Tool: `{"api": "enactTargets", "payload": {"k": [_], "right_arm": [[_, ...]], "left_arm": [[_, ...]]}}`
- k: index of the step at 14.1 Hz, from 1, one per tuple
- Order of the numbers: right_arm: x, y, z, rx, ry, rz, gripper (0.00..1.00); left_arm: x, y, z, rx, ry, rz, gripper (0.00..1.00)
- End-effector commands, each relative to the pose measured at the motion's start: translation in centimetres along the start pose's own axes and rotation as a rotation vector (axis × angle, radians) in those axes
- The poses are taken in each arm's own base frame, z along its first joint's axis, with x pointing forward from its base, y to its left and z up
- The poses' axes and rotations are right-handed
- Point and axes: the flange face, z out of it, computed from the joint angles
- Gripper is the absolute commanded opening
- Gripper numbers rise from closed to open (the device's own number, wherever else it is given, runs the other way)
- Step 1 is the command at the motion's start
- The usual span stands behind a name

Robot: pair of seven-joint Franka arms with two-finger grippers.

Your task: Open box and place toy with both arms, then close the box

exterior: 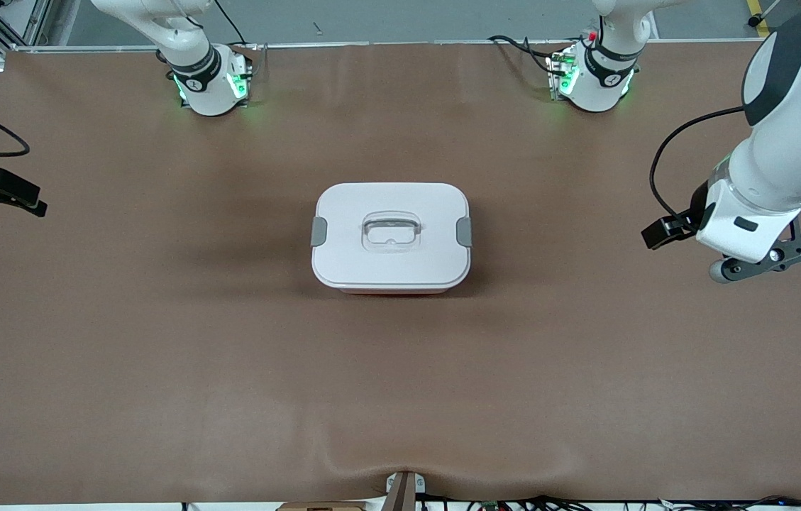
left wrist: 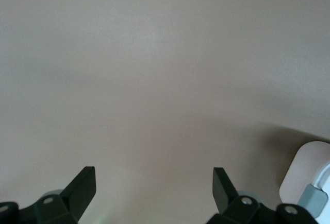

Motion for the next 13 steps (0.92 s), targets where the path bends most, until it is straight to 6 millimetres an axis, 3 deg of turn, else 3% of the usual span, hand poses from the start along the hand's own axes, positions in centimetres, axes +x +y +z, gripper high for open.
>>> {"api": "enactTargets", "payload": {"k": [1, 4, 6, 11, 13], "right_arm": [[-0.8, -0.3, -0.6, -0.009, 0.006, 0.011, 1.0], [-0.7, -2.1, -0.8, -0.005, 0.008, 0.076, 1.0], [-0.5, -2.0, -1.2, -0.005, 0.025, 0.056, 1.0], [-0.4, -0.6, -2.0, -0.005, 0.043, -0.067, 1.0], [-0.1, -0.6, -1.9, -0.015, 0.053, -0.067, 1.0]], "left_arm": [[-1.0, -0.5, -1.4, -0.005, 0.001, 0.019, 1.0], [-1.8, -0.7, -2.8, -0.008, 0.026, 0.015, 1.0], [-2.4, -1.1, -3.9, -0.005, 0.045, 0.014, 1.0], [-2.8, -4.8, -6.2, -0.065, 0.051, 0.11, 1.0], [-3.3, -7.4, -6.3, -0.096, 0.03, 0.123, 1.0]]}}
